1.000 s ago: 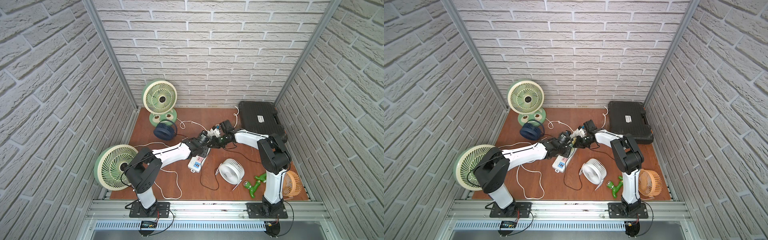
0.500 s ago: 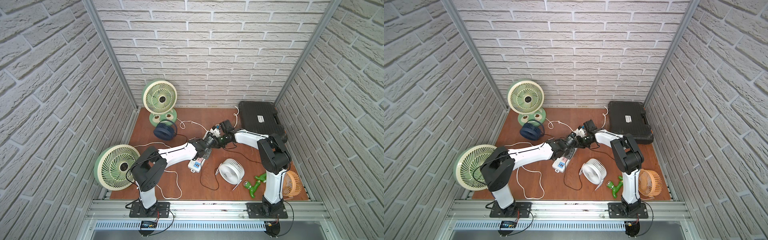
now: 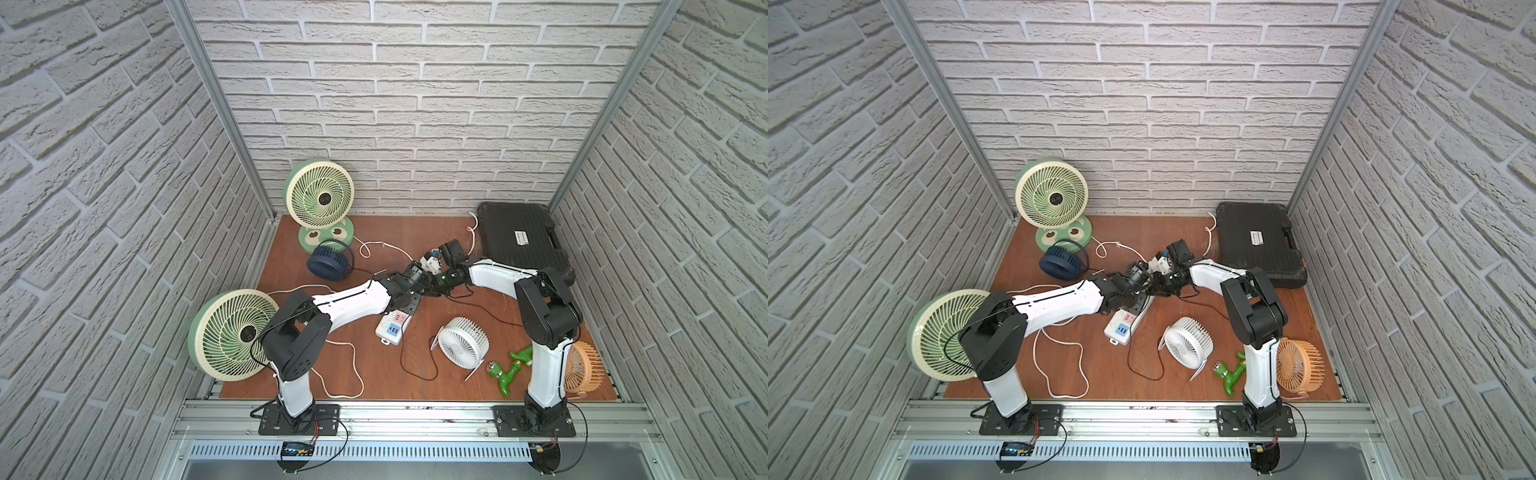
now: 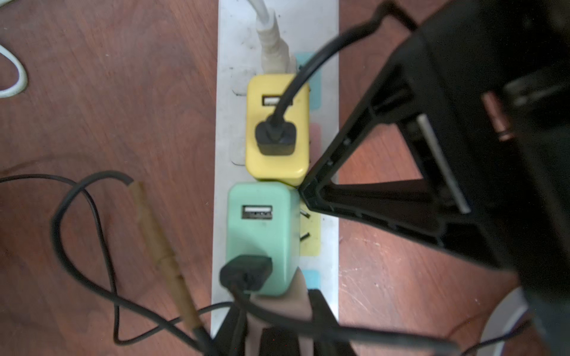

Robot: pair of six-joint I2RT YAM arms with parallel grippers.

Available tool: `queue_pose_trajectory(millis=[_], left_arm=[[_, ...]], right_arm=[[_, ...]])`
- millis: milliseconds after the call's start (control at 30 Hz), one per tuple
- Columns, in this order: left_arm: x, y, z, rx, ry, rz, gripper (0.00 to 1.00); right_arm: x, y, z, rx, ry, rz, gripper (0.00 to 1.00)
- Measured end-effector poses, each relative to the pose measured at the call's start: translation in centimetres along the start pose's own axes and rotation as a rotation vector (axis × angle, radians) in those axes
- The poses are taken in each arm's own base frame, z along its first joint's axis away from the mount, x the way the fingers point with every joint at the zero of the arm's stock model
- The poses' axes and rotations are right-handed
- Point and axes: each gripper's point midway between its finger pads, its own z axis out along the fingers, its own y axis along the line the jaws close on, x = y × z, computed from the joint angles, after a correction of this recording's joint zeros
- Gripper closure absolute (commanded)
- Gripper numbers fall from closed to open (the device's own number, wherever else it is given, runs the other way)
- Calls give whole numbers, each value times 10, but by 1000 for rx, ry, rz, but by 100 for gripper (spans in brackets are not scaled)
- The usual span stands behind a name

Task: Unplug the desk fan from the power strip
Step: Remove the plug from the socket.

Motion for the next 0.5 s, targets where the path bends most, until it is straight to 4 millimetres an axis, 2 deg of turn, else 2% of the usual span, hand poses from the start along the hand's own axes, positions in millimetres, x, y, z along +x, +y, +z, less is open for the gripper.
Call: queue_pose_trajectory(millis=[300, 500], left_arm=[[-2, 1, -3, -25, 41, 26, 100], [-13, -11, -21, -80, 12, 119, 100]], right_arm=[[0, 0, 0, 0, 0, 0, 96], [0, 0, 0, 0, -1, -1, 96]])
